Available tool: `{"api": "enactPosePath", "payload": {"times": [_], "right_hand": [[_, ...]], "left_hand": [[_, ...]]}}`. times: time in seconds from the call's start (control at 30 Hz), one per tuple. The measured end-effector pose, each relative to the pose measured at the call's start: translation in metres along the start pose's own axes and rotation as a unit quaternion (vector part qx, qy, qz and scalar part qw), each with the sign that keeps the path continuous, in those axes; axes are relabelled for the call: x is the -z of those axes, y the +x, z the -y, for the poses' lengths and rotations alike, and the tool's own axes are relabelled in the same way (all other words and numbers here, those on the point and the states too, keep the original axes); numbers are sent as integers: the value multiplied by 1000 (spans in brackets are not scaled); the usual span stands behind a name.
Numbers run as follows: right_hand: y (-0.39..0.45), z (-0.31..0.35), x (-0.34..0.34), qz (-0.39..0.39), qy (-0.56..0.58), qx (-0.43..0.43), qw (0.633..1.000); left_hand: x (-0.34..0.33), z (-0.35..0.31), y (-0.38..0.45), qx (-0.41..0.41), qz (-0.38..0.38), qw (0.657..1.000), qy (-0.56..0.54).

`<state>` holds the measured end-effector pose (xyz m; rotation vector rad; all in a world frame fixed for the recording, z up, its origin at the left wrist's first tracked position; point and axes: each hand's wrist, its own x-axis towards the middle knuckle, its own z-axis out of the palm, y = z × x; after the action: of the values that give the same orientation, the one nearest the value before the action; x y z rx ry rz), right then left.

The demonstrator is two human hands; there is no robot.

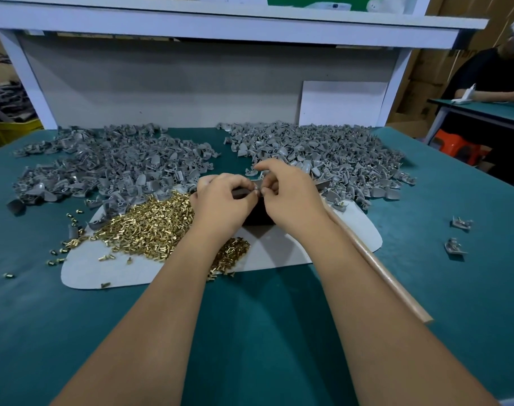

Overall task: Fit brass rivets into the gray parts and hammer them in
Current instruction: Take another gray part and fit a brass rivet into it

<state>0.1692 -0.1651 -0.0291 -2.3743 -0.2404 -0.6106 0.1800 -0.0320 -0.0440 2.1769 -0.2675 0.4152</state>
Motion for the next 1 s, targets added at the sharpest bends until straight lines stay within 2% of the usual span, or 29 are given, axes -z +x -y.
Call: {"api": "enactPosePath", "payload": {"times": [0.3,0.8,1.0], "right_hand": [[6,-3,0,-9,-31,-37,999],[0,0,-7,-54,38,-93,993],[-5,-5,-9,-56,34,-39,997]], "left_hand": [[0,1,0,2,-22,1000,0],[3,-3,-5,29,-11,999,-9],[1,-2,-6,19,-11,1000,-5]]}}
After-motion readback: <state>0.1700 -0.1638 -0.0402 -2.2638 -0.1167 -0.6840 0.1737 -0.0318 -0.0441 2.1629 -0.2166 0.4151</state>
